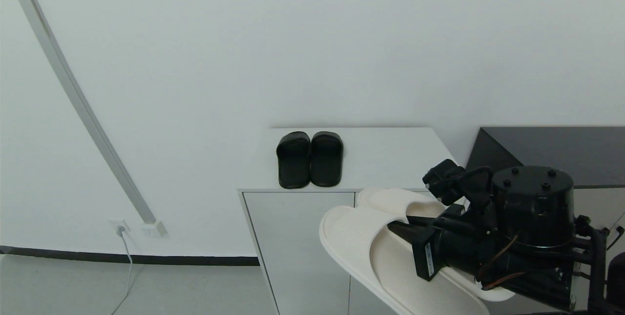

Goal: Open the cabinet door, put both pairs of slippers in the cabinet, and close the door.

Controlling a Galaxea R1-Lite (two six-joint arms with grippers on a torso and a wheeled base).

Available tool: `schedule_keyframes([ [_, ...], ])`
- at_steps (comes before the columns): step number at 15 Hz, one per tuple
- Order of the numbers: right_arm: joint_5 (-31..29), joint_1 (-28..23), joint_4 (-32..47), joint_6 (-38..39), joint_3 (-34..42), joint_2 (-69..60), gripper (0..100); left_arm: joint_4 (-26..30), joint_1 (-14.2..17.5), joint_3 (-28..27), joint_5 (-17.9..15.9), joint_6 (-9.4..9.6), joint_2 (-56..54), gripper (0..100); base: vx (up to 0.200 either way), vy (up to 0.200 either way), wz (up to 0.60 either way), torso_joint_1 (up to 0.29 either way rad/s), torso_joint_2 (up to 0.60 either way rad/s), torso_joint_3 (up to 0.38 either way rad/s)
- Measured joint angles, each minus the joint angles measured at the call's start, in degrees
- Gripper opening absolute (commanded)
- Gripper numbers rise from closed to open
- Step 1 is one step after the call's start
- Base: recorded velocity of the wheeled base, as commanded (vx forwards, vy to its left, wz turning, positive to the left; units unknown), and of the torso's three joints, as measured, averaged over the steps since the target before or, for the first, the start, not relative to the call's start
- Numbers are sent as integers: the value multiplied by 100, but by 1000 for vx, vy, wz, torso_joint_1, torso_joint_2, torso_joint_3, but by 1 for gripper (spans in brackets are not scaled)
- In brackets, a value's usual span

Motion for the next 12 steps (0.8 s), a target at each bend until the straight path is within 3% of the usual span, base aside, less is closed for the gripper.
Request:
schedule_keyframes([
  [8,0,20,0,-2,35,-7,0,-2,0,0,0,-2,-2,0,0,0,0,-154,354,193],
  [9,0,22,-2,-2,35,-7,0,-2,0,0,2,-10,-2,100,0,0,0,-203,476,271],
  [12,-2,69,-2,-5,35,-5,0,0,0,0,2,-17,-2,100,0,0,0,-243,541,305],
])
